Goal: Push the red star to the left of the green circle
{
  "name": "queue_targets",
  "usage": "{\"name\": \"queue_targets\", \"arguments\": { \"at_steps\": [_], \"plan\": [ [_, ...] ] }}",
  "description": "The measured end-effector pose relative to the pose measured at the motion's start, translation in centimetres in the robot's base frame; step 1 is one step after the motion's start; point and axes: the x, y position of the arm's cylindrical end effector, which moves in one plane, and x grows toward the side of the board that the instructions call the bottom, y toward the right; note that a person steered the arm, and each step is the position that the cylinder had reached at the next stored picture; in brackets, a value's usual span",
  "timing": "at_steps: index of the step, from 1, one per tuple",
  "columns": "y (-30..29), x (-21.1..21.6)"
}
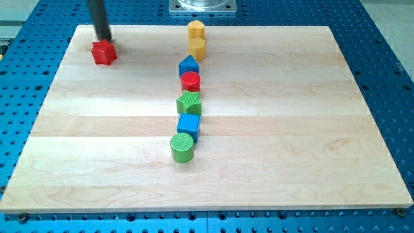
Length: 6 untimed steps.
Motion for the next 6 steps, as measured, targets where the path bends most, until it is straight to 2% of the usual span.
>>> {"name": "queue_targets", "arguments": {
  "at_steps": [1,3,4,6],
  "plan": [
    [9.7,11.3],
    [7.2,11.3],
    [8.2,22.9],
    [8.7,23.5]
  ]
}}
